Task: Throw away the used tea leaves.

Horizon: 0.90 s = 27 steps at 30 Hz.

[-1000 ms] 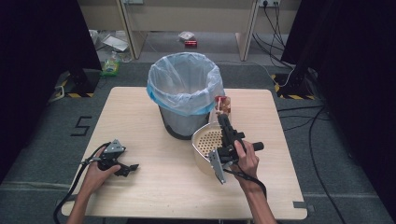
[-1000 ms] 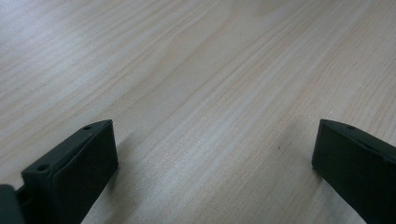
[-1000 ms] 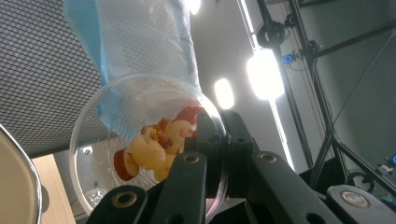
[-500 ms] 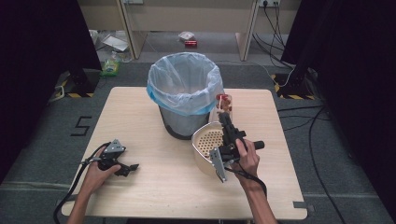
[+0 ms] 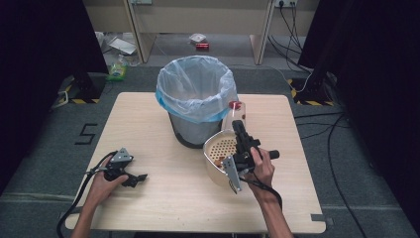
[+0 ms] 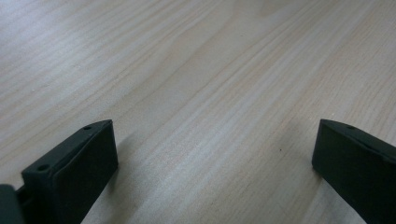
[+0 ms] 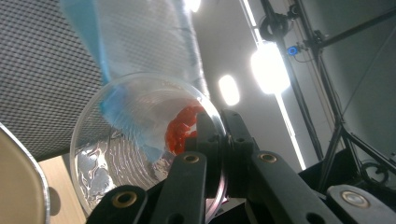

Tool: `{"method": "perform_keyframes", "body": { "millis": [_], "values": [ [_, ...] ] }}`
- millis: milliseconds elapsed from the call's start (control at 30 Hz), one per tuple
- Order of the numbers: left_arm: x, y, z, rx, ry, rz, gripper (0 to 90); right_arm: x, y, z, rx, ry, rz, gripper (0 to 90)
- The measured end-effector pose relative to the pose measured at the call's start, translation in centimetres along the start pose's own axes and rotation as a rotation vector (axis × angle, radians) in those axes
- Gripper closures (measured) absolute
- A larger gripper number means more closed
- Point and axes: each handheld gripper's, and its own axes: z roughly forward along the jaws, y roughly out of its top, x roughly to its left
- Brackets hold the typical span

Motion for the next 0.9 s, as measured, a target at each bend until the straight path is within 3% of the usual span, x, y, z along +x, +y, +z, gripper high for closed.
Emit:
{"method": "perform_keyframes", "body": {
  "millis": [67,200,433,667,900],
  "values": [
    [0.0,0.0,0.0,0.0,0.0,0.0,0.0,0.1,0.0,0.1,0.009,0.011,0.017,87.8],
    [0.0,0.0,0.0,0.0,0.0,0.0,0.0,-0.3,-0.2,0.2,0.026,0.038,0.124,87.8],
    [0.0,0.0,0.0,0.0,0.0,0.0,0.0,-2.6,-1.1,0.2,0.127,0.162,0.414,87.7],
    [0.0,0.0,0.0,0.0,0.0,0.0,0.0,-5.2,-2.9,0.4,0.203,0.251,0.636,87.5],
    [0.0,0.0,0.0,0.0,0.0,-0.001,0.0,-7.8,-4.4,1.3,0.25,0.295,0.762,87.5]
  ]
}}
